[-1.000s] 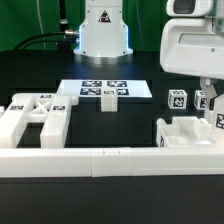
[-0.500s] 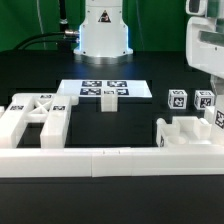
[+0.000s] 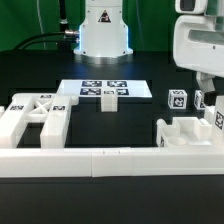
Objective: Assemble chair
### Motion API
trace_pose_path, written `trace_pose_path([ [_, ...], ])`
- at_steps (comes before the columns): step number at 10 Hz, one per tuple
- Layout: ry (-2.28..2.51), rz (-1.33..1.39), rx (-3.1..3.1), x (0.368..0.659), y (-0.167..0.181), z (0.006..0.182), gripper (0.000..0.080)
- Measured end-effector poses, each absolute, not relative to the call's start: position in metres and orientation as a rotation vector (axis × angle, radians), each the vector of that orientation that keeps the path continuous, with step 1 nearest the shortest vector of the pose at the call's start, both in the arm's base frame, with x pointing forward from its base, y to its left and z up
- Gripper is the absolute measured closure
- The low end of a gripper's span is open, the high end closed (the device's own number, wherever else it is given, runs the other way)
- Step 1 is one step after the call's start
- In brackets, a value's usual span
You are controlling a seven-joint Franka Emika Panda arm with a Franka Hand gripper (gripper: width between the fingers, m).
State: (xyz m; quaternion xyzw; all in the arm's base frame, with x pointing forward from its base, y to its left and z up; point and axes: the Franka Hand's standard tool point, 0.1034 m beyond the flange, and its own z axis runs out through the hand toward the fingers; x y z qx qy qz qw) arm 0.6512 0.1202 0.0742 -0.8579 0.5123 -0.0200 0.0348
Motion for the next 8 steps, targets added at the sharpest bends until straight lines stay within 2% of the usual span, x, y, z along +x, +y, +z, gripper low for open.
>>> trace_pose_path([
  [4, 1.078, -0.083, -2.888, 0.6515, 0.1195, 0.0738, 0.015],
  [8, 0.313, -0.095, -3.096, 0.6509, 0.1181, 0.0744, 0.015],
])
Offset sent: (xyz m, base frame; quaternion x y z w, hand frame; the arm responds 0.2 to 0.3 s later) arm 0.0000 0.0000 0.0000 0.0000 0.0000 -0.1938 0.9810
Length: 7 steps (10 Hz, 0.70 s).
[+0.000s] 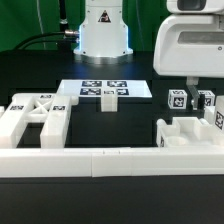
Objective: Assemble chair
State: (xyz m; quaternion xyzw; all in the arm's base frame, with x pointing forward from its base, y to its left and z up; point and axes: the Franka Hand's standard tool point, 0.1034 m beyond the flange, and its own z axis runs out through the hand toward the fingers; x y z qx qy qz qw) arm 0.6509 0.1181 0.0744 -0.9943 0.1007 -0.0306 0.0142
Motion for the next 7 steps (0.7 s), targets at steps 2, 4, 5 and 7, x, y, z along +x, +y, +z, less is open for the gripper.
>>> trace_pose_path([
  [2, 0.083, -0.094, -3.116, 0.6504, 0.1163, 0.0726, 0.015],
  [4, -0.125, -0.096, -3.121, 0.6506, 0.1135, 0.0723, 0.015],
  [5, -0.104, -0.095, -3.121, 0.6504, 0.1135, 0.0722, 0.0269],
  [7, -0.096, -0.094, -3.121, 0.6503, 0.1134, 0.072, 0.0405],
])
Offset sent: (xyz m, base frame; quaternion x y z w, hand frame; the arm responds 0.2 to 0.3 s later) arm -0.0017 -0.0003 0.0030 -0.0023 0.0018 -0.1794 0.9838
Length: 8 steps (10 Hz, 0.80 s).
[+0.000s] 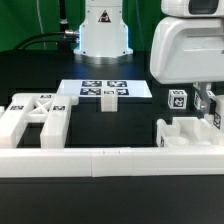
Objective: Assemble chair
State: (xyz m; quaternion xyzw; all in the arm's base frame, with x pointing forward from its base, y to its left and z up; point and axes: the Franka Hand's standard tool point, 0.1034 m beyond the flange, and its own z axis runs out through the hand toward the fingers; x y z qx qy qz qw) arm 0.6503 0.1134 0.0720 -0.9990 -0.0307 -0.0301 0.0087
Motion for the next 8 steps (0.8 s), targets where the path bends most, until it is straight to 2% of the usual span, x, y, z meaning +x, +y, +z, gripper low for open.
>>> trace_pose_path([
  [1, -0.059, -0.093, -3.121, 0.6501, 0.1134, 0.0718, 0.0514],
  [2, -0.055, -0.093, -3.121, 0.6501, 0.1134, 0.0718, 0.0514],
  [8, 0.965, -0.072, -2.947, 0.6482, 0.1178, 0.0702, 0.0512],
])
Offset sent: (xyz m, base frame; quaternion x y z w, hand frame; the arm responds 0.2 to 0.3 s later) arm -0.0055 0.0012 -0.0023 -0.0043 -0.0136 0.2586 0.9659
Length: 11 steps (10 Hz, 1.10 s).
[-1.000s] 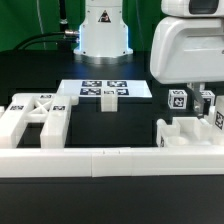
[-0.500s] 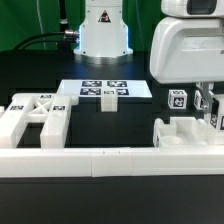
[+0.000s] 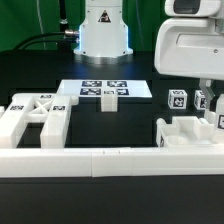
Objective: Assemble chair
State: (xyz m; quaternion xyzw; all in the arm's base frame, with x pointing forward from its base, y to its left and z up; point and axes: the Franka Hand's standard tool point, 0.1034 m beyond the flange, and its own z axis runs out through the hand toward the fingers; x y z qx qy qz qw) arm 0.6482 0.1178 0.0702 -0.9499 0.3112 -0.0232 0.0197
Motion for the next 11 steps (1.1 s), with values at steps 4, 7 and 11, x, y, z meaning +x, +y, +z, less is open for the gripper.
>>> trace_pose_path([
  [4, 1.511, -0.045, -2.707, 0.6462, 0.1178, 0.07, 0.0512],
  [7, 1.76, -0.026, -2.556, 0.6441, 0.1175, 0.0699, 0.0512],
  [11, 2.224, -0.031, -2.093, 0.6385, 0.1192, 0.0695, 0.0512],
])
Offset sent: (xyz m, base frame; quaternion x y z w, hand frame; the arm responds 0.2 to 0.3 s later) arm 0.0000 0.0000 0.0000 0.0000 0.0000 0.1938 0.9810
